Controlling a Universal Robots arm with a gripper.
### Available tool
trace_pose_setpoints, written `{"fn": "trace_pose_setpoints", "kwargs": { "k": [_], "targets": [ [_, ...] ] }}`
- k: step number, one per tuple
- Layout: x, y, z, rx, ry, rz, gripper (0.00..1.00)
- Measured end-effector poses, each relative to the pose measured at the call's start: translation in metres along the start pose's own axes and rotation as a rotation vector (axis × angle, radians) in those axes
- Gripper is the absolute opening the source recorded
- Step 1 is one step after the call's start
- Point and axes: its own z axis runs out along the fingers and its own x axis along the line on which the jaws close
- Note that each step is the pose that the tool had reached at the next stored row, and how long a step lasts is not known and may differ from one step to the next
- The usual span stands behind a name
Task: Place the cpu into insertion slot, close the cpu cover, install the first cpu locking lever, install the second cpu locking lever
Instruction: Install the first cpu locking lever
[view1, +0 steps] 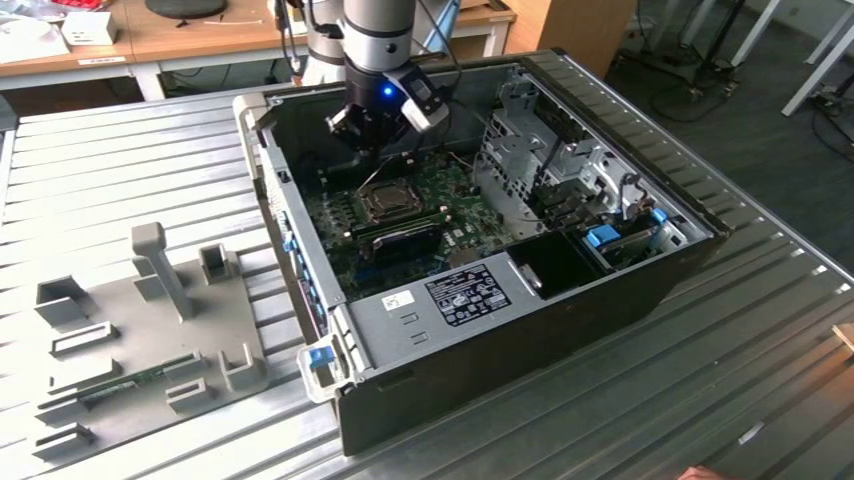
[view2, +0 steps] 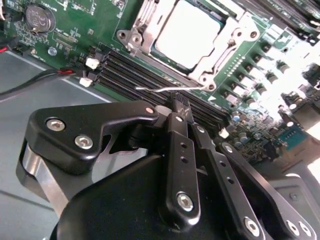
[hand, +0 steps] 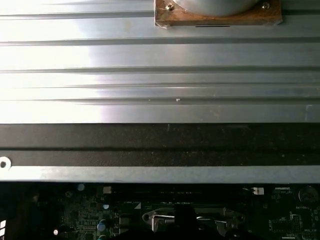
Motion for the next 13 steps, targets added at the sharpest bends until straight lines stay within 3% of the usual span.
{"fn": "trace_pose_setpoints", "kwargs": {
  "k": [6, 13],
  "targets": [
    [-0.0003, 0.0001, 0.0047, -0.0151, 0.0002, 0.001, 0.1],
    [-0.0027, 0.002, 0.0068, -0.0161, 0.0003, 0.0, 0.1]
  ]
}}
